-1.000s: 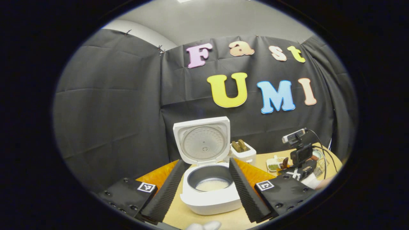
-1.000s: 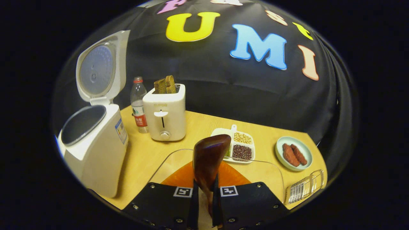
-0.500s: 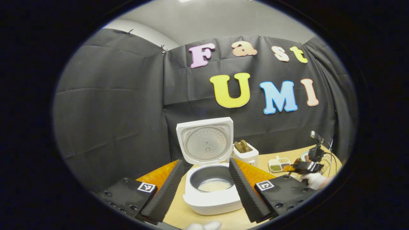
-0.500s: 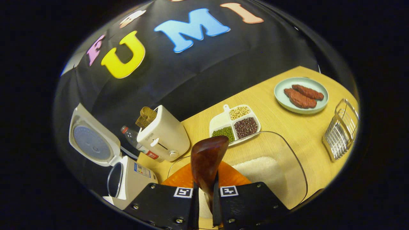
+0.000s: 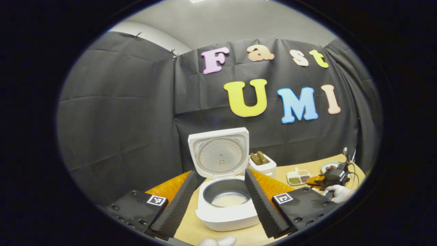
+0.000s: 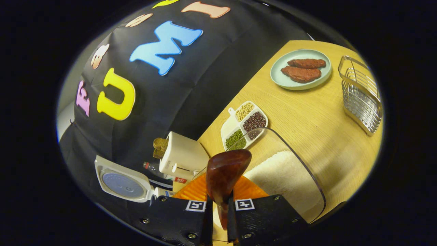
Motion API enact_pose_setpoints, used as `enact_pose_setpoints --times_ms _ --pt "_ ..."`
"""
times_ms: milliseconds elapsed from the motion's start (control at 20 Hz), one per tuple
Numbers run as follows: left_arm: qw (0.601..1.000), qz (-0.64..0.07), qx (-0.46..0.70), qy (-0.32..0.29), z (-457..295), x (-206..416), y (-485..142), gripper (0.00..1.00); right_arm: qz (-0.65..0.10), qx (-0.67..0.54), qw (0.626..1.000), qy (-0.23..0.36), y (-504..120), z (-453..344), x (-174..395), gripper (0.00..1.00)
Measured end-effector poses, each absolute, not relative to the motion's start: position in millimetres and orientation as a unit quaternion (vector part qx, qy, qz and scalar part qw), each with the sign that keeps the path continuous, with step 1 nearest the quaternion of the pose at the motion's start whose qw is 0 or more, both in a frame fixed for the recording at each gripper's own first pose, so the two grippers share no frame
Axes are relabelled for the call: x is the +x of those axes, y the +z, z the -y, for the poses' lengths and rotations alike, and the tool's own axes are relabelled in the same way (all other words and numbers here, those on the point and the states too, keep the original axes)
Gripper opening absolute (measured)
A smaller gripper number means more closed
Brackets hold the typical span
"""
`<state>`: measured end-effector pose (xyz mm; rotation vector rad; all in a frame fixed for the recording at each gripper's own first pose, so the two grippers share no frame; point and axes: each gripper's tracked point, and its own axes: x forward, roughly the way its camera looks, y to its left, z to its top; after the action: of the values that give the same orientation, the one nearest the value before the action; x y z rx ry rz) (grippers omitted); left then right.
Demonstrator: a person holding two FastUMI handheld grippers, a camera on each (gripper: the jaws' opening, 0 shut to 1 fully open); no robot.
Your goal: Close the left gripper, press the button to open the rice cooker; take a wooden spoon from the chopstick holder with the right hand, scoop a spoonful of rice and pour it into the rice cooker, then put the wooden spoon back into the chopstick holder.
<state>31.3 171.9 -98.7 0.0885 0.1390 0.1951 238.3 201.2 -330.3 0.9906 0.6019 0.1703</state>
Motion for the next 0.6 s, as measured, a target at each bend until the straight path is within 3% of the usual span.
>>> enact_pose_setpoints --times_ms 100,150,400,500,600 --pt "0.992 -0.068 0.045 0.097 -172.7 31.6 -96.3 1.00 -0.270 0.484 0.829 0.076 -324.9 -193.4 240.9 0.17" --pt "0.992 -0.066 0.046 0.097 -174.0 30.9 -95.5 0.96 -0.264 0.490 0.827 0.077 -320.0 -187.6 241.3 0.17" --pt "0.993 -0.062 0.046 0.091 -172.1 31.0 -89.5 0.95 -0.233 0.525 0.816 0.070 -293.6 -166.3 242.4 0.17" --pt "0.993 -0.059 0.046 0.088 -171.1 31.2 -88.1 1.00 -0.229 0.533 0.812 0.068 -288.0 -159.9 240.3 0.17" --pt "0.994 -0.058 0.042 0.087 -171.6 29.4 -88.2 0.95 -0.223 0.541 0.808 0.068 -277.7 -157.7 237.8 0.17"
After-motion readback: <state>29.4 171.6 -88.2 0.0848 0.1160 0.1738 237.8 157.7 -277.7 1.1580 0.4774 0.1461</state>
